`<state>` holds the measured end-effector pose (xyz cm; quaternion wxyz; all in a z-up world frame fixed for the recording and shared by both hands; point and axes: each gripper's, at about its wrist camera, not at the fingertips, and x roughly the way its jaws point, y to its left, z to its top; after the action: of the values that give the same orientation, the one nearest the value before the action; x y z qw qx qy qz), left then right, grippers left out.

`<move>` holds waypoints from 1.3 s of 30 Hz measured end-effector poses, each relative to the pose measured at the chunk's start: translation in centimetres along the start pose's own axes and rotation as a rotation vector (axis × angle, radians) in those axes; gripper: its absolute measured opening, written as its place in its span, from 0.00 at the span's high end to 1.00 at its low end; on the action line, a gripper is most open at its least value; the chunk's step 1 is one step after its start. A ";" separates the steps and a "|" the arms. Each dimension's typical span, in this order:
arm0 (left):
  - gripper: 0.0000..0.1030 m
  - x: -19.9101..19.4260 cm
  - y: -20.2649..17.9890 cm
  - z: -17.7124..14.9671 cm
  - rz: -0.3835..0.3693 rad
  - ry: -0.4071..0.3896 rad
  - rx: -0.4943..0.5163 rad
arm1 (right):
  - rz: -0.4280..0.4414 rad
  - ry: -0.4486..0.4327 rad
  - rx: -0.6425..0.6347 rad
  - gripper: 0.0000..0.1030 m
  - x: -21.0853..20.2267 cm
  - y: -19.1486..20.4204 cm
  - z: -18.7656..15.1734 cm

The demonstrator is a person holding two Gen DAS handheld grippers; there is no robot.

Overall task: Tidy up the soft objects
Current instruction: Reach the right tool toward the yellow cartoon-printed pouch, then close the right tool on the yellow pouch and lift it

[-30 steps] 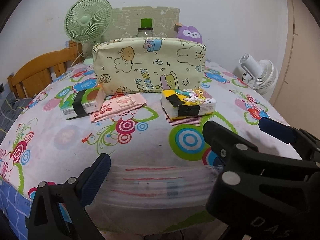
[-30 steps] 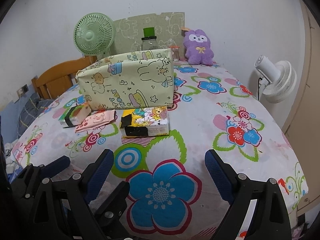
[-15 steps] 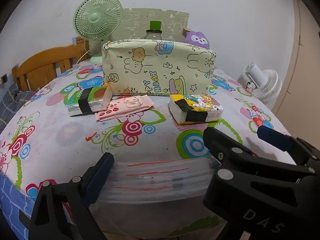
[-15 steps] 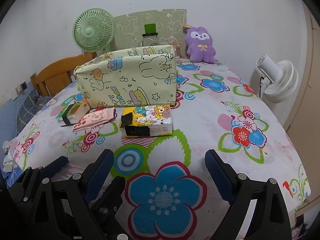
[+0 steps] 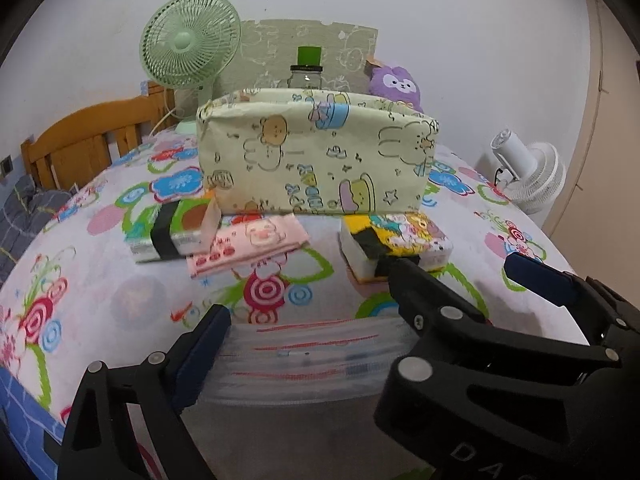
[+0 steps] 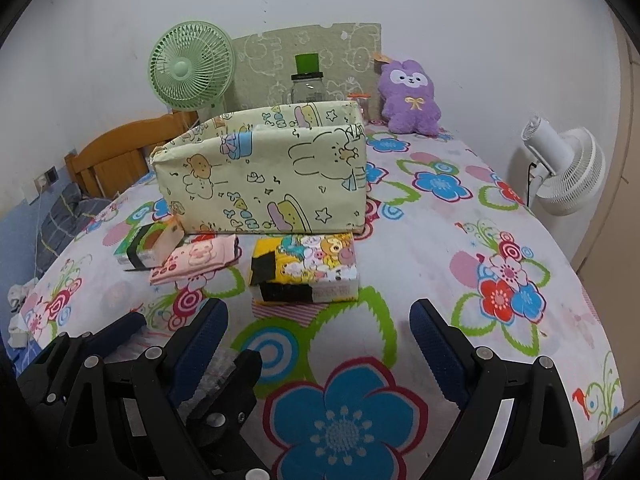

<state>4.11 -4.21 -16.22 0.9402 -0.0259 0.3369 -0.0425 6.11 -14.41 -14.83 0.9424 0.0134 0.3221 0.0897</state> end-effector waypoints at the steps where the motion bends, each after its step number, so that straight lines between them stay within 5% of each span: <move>1: 0.08 0.1 0.0 0.2 0.000 0.000 0.003 | 0.002 -0.002 0.001 0.09 0.1 0.0 0.2; 30: 0.08 4.3 1.6 2.6 0.007 0.135 0.027 | 0.024 0.125 -0.020 0.10 5.7 1.1 2.5; 39: 0.08 4.5 1.4 2.5 0.017 0.156 0.049 | 0.028 0.154 -0.013 0.24 6.3 0.9 2.4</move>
<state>9.29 -3.17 -17.24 0.9118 0.0032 0.4083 -0.0447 12.33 -12.34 -16.66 0.9136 0.0050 0.3926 0.1056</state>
